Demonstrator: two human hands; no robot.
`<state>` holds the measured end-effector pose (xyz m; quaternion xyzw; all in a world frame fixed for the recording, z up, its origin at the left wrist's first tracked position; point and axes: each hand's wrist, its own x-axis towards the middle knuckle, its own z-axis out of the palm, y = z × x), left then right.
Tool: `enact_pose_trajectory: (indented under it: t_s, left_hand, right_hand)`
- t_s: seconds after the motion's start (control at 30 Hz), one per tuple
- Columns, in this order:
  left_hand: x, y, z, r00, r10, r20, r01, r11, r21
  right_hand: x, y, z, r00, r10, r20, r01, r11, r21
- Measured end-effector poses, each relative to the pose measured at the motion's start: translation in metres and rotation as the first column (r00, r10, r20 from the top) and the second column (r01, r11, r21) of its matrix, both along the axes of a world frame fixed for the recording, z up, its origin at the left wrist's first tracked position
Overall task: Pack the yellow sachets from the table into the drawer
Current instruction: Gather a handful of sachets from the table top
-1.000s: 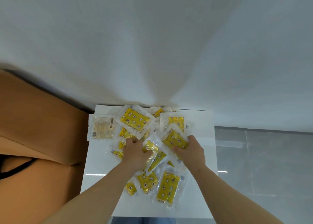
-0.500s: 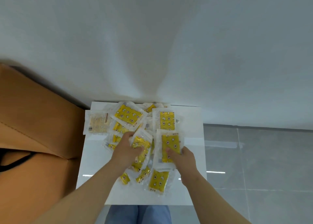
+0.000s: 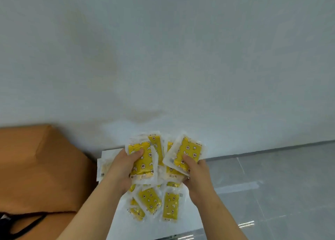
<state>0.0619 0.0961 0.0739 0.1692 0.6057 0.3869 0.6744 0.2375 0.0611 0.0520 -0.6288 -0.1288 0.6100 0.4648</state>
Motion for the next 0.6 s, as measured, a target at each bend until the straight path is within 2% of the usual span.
enact_pose_trajectory:
  t_s: [0.17, 0.37, 0.5, 0.6]
  left_hand:
    - [-0.002, -0.049, 0.032, 0.996, -0.056, 0.066, 0.056, 0.998, 0.010]
    - [0.022, -0.134, 0.068, 0.951, -0.296, 0.094, 0.297, 0.955, -0.005]
    - [0.064, -0.201, 0.079, 0.881, -0.461, 0.103, 0.466, 0.885, -0.020]
    - [0.100, -0.256, 0.080, 0.799, -0.595, 0.084, 0.598, 0.802, -0.010]
  right_hand:
    - [-0.010, -0.071, 0.033, 0.985, -0.161, -0.060, 0.166, 0.981, 0.098]
    - [-0.006, -0.199, 0.063, 0.917, -0.395, -0.055, 0.399, 0.908, 0.130]
    - [0.014, -0.293, 0.078, 0.834, -0.550, -0.041, 0.550, 0.823, 0.145]
    - [0.031, -0.364, 0.078, 0.730, -0.683, -0.020, 0.680, 0.723, 0.124]
